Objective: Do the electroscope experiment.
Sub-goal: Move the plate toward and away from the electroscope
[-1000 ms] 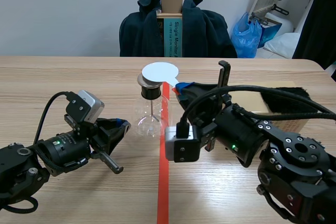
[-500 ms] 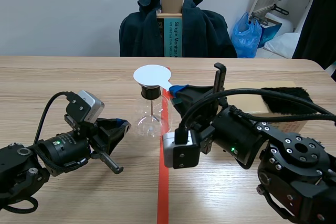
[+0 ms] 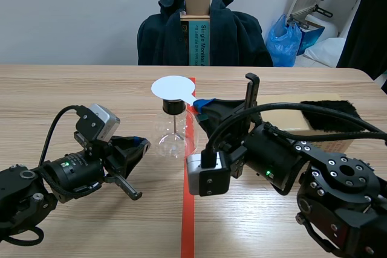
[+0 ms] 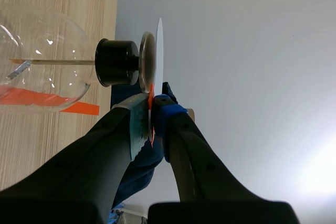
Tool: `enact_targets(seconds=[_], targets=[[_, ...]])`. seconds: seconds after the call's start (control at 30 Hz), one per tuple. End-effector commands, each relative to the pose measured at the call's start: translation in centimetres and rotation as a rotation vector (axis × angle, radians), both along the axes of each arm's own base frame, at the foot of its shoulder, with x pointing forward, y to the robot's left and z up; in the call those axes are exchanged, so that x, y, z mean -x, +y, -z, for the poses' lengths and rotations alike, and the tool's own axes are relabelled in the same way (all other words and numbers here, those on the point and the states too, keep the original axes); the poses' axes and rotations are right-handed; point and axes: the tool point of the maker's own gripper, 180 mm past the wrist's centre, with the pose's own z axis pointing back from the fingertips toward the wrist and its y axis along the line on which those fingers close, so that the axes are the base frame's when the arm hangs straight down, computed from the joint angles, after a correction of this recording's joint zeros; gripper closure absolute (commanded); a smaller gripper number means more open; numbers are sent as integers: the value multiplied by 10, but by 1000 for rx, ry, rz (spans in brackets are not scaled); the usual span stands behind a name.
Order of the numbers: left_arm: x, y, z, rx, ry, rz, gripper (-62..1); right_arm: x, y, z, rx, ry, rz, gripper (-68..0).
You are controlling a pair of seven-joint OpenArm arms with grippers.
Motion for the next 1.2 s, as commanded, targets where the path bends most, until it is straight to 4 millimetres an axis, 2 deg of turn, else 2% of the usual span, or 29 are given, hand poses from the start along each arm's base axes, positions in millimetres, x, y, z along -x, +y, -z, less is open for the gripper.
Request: enact_targets(seconds=[0.0,0.2,0.6,0.7,0.93,1.17], targets=[[-7,0,-13,22,-41,-4,-32,-12,-6,-14,-9,-50,31,-8],[-7,1,-13,20,-41,-4,-32,-26,-21,-15,-8,-54,150,-8],[-7,1,-13,21,-42,-4,-32,-51,-61,-34,-61,-141,413,-8],[-7,1,-13,20,-41,-4,-32,-51,-65,-43,-86,-188,435,-8],[-7,1,-13,21,-40,-5,-32,-39,-67,-85,-209,-403,418,-8],[7,1,-6,19,-18,0,-32,-38,-66,-85,-199,-410,412,-8]])
